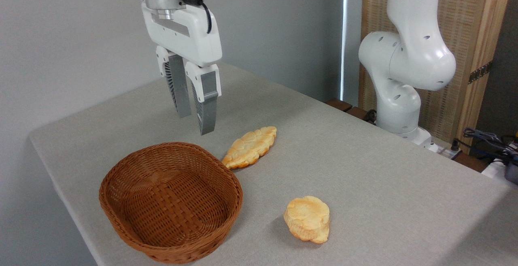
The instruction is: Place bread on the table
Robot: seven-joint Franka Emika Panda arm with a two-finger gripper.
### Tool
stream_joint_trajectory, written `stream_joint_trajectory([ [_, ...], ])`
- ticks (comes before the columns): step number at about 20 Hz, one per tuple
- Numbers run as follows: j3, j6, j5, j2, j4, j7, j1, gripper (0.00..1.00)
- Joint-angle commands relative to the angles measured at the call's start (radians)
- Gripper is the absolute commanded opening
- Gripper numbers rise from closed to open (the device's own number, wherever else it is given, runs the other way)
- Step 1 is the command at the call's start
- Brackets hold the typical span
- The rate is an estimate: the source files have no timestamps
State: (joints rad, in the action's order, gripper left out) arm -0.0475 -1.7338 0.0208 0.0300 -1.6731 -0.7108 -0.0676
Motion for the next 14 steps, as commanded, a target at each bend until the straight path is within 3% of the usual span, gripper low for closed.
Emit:
stream_joint_trajectory([
  [1, 0.000, 0.085, -0.030, -0.093, 0.147, 0.019, 0.000, 1.00],
  [14, 0.009, 0.106, -0.051, -0.105, 0.148, 0.016, 0.005, 1.00],
])
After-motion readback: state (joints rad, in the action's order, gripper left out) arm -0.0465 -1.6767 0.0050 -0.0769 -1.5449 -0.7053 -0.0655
